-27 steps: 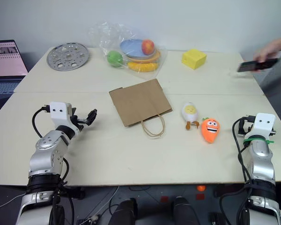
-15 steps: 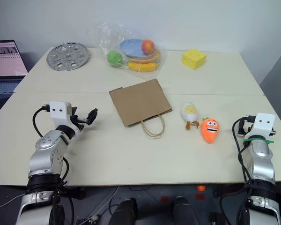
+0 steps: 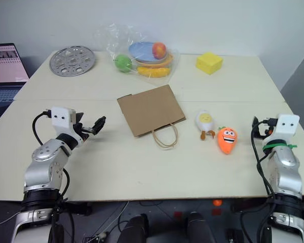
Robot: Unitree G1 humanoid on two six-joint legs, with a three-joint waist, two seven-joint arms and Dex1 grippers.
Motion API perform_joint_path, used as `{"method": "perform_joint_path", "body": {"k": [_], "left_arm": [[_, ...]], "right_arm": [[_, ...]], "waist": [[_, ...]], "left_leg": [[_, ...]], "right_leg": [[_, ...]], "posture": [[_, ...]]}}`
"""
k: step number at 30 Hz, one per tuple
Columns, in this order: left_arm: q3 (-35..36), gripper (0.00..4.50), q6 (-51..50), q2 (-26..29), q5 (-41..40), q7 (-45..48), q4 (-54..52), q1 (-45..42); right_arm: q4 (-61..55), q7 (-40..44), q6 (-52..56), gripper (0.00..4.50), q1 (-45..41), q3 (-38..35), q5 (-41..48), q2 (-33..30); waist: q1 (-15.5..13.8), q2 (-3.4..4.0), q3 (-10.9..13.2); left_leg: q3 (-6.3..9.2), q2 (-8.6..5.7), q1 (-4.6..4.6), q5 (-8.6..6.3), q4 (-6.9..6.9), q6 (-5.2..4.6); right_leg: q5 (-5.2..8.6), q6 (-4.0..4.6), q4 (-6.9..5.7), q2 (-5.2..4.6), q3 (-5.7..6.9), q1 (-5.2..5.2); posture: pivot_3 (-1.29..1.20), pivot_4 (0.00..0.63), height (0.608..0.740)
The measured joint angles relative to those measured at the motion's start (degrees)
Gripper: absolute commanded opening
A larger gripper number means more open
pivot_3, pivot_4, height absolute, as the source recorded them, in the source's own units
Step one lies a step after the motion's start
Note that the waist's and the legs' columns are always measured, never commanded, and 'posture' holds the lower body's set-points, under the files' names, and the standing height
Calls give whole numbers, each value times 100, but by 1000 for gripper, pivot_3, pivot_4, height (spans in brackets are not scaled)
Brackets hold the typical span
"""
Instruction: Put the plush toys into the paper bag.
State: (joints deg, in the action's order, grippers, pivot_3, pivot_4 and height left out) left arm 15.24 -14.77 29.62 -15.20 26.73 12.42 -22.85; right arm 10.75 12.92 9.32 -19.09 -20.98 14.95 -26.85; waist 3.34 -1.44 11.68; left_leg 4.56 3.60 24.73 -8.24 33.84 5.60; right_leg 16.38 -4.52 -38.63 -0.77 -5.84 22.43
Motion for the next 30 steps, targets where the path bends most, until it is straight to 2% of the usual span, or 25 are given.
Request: {"method": "perform_joint_path", "body": {"k": [2,3,7,10,16,20,24,30], "left_arm": [[-40,4482,2,94,-13,167,-270,-20],[-127,4482,-120,212,-65,386,-374,-8],[-394,4482,-492,504,-376,1142,-961,-13],[-686,4482,-671,641,-658,1761,-1522,-111],[-1314,4482,-872,767,-944,2601,-2262,-5],[-2188,4482,-511,924,-411,3020,-2510,-64],[-2792,4482,-137,570,362,2783,-2310,-406],[-3304,4482,300,281,921,2761,-1947,-533]], "right_arm": [[-451,456,22,4500,-38,35,227,-195],[-795,1088,410,4500,38,162,588,-515],[-1636,2355,1200,4500,12,396,1356,-1350],[-2218,2871,1503,4500,-8,566,1646,-1583],[-2661,3011,1750,4500,184,977,1738,-1522],[-2811,3095,1695,4500,478,1220,1483,-1550],[-3048,3038,1698,4500,533,1214,1441,-1526],[-3582,2814,1929,4500,982,1018,1559,-1501]], "waist": [[-4,-2,-2],[-4,2,1],[-8,2,2],[-9,1,1],[-8,1,2],[-36,1,2],[-42,1,2],[-49,1,2]], "left_leg": [[1,1,-3,0,0,0],[0,1,-2,0,1,0],[1,2,0,0,1,0],[3,4,-1,-1,0,0],[0,3,0,-1,2,0],[-1,2,1,-1,4,0],[-2,2,3,0,13,0],[2,2,2,-2,6,-1]], "right_leg": [[1,-1,1,0,2,-4],[5,5,1,0,1,-3],[12,16,1,-1,3,-2],[15,17,2,0,7,-3],[18,19,5,-1,4,-1],[40,57,6,-1,3,-1],[39,56,5,-1,0,-2],[33,42,2,0,4,-1]], "posture": [[0,150,740],[0,150,740],[0,150,740],[0,150,740],[0,150,740],[0,150,740],[0,150,740],[0,150,740]]}}
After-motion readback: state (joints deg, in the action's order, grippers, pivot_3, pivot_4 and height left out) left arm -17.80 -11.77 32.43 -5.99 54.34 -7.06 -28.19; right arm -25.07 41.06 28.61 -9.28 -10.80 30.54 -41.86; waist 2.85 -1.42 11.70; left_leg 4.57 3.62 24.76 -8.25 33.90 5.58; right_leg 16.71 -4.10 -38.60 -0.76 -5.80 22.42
